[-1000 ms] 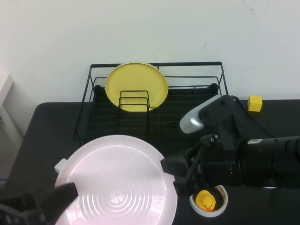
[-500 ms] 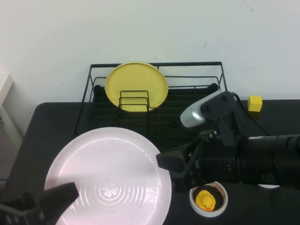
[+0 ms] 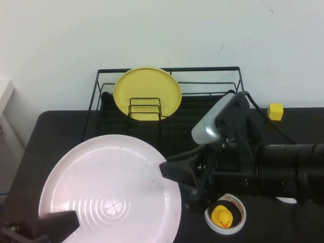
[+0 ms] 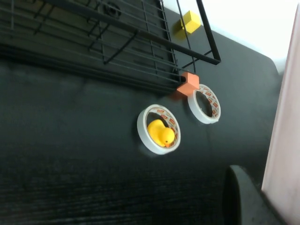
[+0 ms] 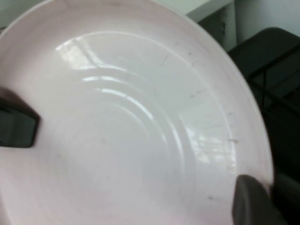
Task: Place plate on rack
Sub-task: Hand over the plate, then place the plate on the rack
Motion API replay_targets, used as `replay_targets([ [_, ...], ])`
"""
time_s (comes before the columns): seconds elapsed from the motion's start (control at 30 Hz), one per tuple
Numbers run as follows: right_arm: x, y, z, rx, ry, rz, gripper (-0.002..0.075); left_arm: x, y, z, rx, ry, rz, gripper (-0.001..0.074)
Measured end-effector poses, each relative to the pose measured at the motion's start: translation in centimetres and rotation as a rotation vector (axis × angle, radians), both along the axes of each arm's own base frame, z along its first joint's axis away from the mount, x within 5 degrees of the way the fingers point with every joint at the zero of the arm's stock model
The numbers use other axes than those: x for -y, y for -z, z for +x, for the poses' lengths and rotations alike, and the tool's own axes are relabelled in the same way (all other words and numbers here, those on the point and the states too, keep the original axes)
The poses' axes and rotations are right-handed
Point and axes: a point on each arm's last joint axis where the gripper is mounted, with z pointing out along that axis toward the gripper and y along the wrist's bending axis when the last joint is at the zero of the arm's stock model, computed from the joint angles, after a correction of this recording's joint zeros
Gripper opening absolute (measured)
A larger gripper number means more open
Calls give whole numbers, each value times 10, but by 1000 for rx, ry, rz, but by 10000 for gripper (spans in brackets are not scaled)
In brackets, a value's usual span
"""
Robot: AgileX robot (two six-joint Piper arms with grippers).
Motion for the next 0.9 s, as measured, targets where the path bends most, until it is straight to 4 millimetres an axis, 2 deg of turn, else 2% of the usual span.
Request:
replay_targets([
  [0.07,-1,-1,-1,3,-14,17,156,0,-1,0,19,6,11,92],
  [0.2,-3,-5,-4,9,-53,48,397,0,-1,1,98,60,94,92],
  [0.27,-2,-10,-6,53,-80,53,464,0,-1,0,157,107,163,92],
  [0.33,-2,-22,-9,127,-112,64,494,0,-1,0,208,141,219,92],
  [0.47,8,-58,-20,306,-142,109,510,-2,-3,4,324,167,335,92],
  [0.53,17,-78,-29,406,-144,120,499,-4,-6,7,409,165,402,92],
  [0.6,28,-93,-40,508,-157,101,442,-6,-10,10,519,159,485,92],
  [0.63,32,-97,-45,544,-168,88,404,-7,-12,12,571,156,522,92],
  [0.8,54,-110,-71,632,-244,-17,92,-6,-37,24,775,156,621,92],
  [0.9,66,-108,-84,633,-311,-121,24,-5,-53,39,842,143,653,92],
])
